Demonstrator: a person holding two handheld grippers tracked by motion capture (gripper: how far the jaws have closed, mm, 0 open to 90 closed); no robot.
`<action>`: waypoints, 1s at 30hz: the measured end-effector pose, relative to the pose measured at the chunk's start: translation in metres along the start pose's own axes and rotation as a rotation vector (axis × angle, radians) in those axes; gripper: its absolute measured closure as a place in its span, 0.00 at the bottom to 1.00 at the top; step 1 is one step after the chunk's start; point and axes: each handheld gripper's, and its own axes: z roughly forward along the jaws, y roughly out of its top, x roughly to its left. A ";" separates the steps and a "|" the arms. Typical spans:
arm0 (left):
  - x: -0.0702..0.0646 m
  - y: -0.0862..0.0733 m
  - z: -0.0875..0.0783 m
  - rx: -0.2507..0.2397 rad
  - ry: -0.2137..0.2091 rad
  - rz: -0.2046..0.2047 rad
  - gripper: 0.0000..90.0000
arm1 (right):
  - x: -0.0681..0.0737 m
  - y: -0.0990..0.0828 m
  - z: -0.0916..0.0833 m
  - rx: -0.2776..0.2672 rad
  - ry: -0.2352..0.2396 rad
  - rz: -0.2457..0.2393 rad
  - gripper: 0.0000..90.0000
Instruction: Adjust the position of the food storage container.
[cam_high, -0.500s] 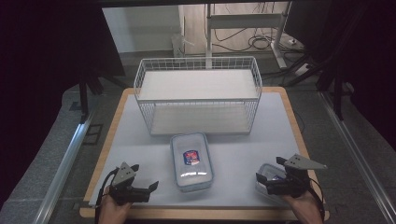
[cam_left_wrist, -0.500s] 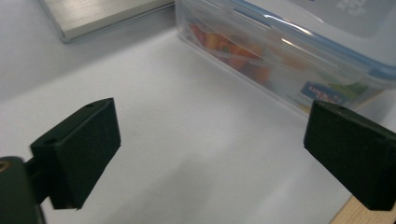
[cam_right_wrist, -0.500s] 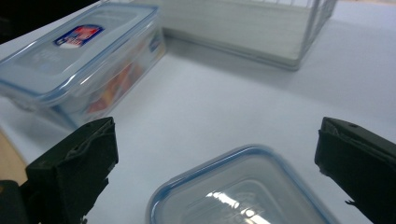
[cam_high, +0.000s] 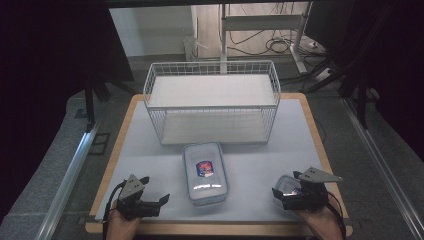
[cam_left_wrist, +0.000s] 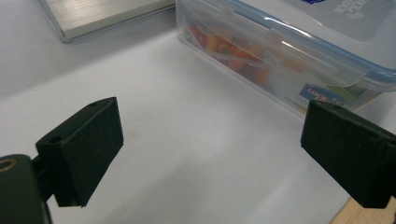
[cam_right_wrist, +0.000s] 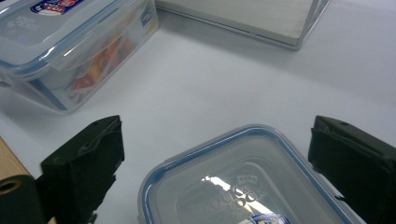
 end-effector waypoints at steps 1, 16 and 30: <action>-0.002 0.000 0.001 0.003 0.011 0.013 0.06 | 0.001 0.000 -0.001 -0.001 -0.002 -0.003 0.08; -0.006 0.002 -0.001 -0.015 0.020 0.073 0.07 | 0.011 0.004 -0.017 0.070 0.070 -0.030 0.73; -0.004 0.003 -0.004 -0.038 0.041 0.054 0.06 | 0.024 -0.024 -0.049 0.168 0.098 -0.062 0.99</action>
